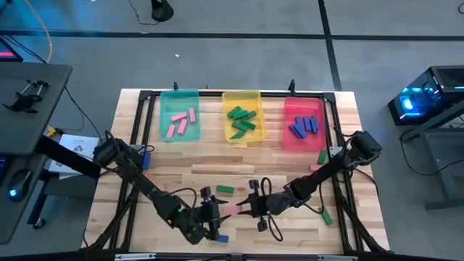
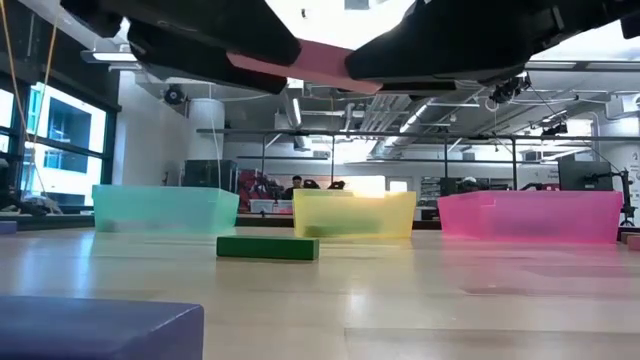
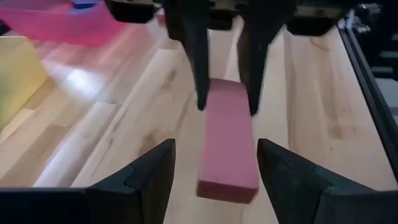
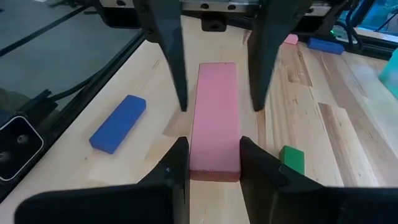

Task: Sort blocks
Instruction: Put the pink wooden block into the blue bin

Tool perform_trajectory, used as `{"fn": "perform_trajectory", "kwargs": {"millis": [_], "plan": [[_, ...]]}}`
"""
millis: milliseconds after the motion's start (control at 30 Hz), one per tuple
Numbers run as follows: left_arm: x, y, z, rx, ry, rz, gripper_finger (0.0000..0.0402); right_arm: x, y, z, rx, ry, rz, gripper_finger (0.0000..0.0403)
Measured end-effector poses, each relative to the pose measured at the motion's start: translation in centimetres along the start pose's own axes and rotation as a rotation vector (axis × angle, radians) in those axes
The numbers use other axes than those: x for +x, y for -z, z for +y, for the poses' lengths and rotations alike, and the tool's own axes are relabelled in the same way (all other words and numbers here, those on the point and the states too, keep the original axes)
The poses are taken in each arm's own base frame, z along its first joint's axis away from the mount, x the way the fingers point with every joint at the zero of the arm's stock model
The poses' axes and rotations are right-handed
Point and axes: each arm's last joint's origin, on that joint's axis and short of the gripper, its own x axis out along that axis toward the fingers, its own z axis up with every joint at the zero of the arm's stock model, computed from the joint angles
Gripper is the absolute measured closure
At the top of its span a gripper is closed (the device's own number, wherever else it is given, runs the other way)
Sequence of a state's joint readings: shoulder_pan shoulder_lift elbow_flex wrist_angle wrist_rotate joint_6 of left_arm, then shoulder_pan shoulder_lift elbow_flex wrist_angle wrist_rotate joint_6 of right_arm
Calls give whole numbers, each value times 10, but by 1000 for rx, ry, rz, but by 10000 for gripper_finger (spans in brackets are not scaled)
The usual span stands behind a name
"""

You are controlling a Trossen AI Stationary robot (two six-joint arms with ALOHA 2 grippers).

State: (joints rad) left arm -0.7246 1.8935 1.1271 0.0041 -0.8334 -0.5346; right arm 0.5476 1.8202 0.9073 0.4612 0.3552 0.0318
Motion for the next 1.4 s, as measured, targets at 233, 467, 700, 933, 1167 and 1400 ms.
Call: {"fn": "perform_trajectory", "kwargs": {"millis": [233, 467, 700, 933, 1167, 1400], "plan": [[3, -1, 2, 8, 25, 19, 223, 0, -1, 1, 2, -25, -11, 332], [5, -3, 2, 0, 32, 12, 312, 0, -2, 1, 16, -32, -13, 331], [4, -2, 4, -25, 7, 11, 324, -1, 3, 0, 42, -18, 42, 257], [-35, -1, 46, -88, -280, 138, 324, -13, 17, -13, 114, 271, 225, 230], [-67, -30, 149, -189, -710, 311, 324, -14, 19, -19, 83, 353, 242, 228], [-52, -63, 272, -309, -804, 661, 324, -11, 18, -28, 74, 377, 244, 227]]}}
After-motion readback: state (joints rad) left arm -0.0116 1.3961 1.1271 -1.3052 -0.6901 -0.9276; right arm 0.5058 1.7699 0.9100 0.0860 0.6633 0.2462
